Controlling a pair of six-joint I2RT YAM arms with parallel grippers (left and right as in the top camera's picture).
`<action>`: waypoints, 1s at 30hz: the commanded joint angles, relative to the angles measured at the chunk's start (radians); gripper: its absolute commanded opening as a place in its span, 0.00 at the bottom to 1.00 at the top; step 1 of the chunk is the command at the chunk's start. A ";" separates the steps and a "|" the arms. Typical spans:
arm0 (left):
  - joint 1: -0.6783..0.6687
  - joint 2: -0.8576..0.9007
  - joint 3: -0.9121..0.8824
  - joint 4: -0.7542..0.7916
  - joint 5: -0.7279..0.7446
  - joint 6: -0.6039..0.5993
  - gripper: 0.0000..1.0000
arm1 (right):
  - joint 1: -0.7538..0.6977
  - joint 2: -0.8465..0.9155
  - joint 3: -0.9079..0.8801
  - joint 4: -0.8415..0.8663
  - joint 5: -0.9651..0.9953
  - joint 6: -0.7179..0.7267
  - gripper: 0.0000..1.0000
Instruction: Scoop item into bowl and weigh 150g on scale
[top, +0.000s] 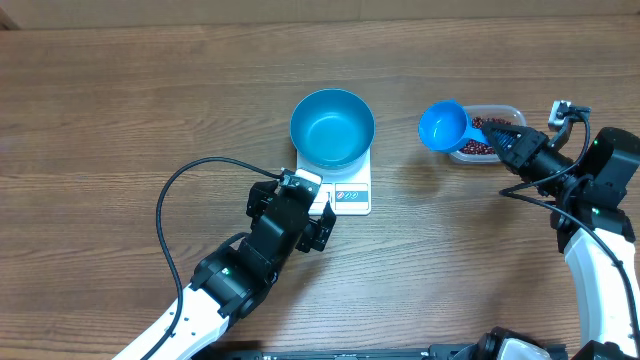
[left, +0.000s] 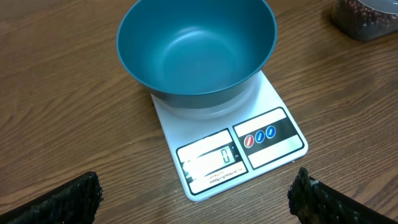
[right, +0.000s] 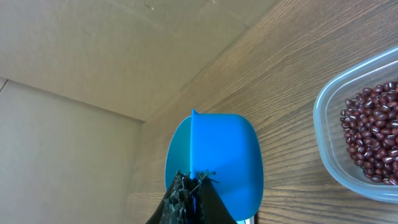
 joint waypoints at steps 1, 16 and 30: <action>0.006 0.006 -0.008 0.000 -0.018 0.019 0.99 | -0.003 -0.004 0.019 0.005 0.005 -0.008 0.04; 0.006 0.006 -0.008 0.000 -0.018 0.019 0.99 | -0.003 -0.005 0.043 0.060 -0.021 -0.012 0.04; 0.006 0.006 -0.008 0.000 -0.018 0.019 1.00 | -0.002 -0.003 0.356 -0.515 0.324 -0.269 0.04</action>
